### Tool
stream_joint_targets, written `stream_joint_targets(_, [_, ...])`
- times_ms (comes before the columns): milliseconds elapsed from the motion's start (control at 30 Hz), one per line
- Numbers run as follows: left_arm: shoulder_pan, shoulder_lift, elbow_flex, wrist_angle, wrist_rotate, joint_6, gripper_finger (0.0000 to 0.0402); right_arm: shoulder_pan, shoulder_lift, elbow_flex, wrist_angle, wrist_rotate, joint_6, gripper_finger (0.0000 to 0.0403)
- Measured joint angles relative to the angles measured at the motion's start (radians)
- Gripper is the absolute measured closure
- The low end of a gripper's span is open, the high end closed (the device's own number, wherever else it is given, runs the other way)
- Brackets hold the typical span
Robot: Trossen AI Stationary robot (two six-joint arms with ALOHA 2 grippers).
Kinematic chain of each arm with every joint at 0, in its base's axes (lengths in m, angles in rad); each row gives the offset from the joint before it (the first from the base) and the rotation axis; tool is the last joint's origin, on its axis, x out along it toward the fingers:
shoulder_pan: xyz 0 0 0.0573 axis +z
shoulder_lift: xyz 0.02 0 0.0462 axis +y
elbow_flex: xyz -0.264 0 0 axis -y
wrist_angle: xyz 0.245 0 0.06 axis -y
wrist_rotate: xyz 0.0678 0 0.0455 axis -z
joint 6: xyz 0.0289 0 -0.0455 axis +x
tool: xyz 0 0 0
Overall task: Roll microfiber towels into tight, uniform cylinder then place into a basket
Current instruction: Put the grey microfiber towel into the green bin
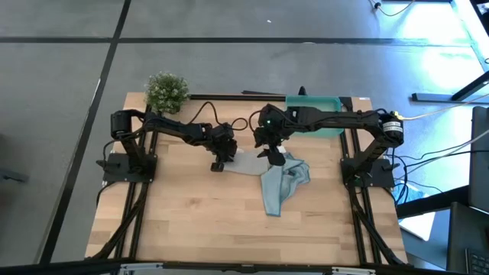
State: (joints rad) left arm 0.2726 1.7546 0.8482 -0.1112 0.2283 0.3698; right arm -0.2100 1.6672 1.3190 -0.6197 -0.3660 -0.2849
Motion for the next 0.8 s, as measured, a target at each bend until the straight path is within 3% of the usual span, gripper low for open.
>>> stream_joint_targets(133, [0.0, 0.0, 0.0, 0.0, 0.0, 0.0, 0.0314, 0.0, 0.002, 0.0, 0.003, 0.062, 0.121, 0.0118])
stream_joint_targets(300, [0.0, 0.0, 0.0, 0.0, 0.0, 0.0, 0.0314, 0.001, 0.044, 0.0, 0.012, 0.096, 0.152, 0.0019])
stream_joint_targets(800, [0.0, 0.0, 0.0, 0.001, 0.001, 0.0, 0.0314, 0.009, 0.24, 0.0, 0.108, 0.02, 0.222, 0.0005])
